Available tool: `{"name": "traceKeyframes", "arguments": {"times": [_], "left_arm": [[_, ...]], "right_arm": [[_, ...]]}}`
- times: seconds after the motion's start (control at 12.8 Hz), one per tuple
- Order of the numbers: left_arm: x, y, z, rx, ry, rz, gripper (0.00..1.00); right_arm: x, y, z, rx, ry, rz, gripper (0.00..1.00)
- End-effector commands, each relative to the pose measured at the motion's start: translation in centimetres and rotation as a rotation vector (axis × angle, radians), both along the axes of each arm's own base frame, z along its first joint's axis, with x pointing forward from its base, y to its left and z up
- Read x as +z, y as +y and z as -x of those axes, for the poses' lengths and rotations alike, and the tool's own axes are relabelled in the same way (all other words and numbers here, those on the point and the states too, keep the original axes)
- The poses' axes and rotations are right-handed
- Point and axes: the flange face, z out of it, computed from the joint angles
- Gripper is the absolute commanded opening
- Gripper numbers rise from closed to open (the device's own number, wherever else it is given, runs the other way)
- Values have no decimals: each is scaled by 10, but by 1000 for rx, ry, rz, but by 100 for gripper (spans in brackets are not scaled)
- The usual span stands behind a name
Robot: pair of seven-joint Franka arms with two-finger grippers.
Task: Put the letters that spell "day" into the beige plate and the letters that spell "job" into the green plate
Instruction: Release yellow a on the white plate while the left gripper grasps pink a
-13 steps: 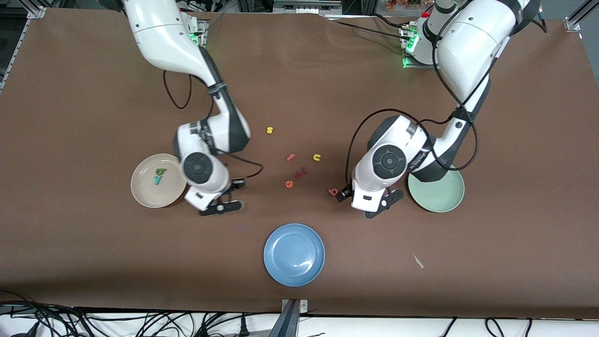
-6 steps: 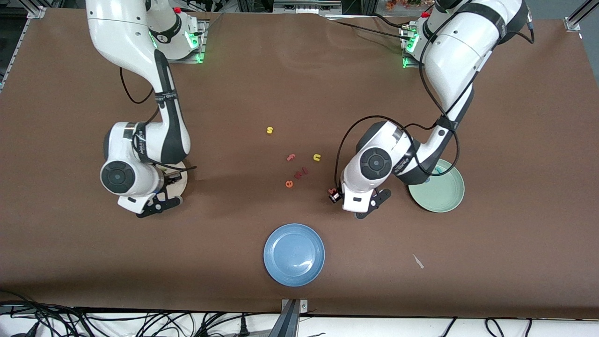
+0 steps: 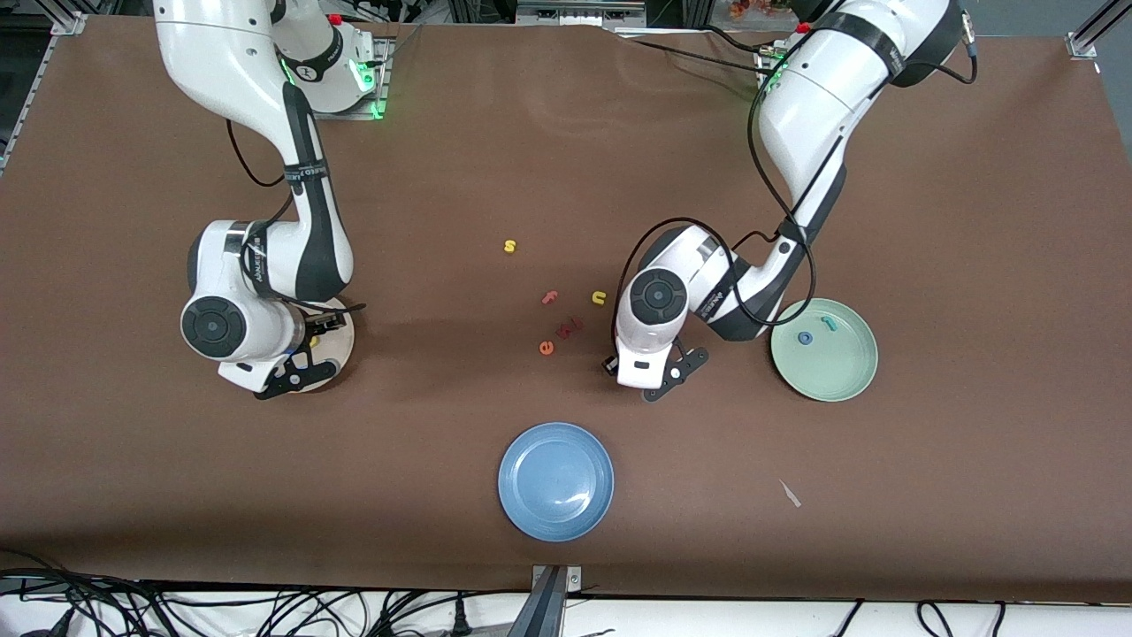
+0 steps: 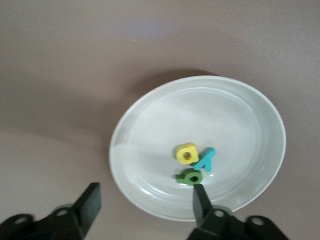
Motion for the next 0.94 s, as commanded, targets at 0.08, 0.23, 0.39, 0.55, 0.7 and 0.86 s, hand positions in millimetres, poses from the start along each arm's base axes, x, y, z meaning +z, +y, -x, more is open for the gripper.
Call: {"name": "traceKeyframes", "arguments": {"times": [0.08, 0.23, 0.39, 0.55, 0.7, 0.86], "left_arm": [[-8, -4, -5, -1, -22, -10, 47], [-12, -4, -7, 0, -40, 7, 47], [-11, -4, -8, -1, -44, 10, 47], [-15, -4, -7, -3, -39, 8, 47], [-17, -3, -7, -4, -38, 5, 47], [-19, -3, -7, -15, -45, -8, 46]], "right_arm": [[42, 27, 4, -116, 61, -47, 100], [70, 55, 5, -109, 80, -39, 100], [87, 64, 7, -142, 89, -24, 100], [108, 69, 10, -134, 115, -25, 100], [132, 67, 6, -122, 78, -29, 100], [140, 53, 2, -123, 48, 17, 100]]}}
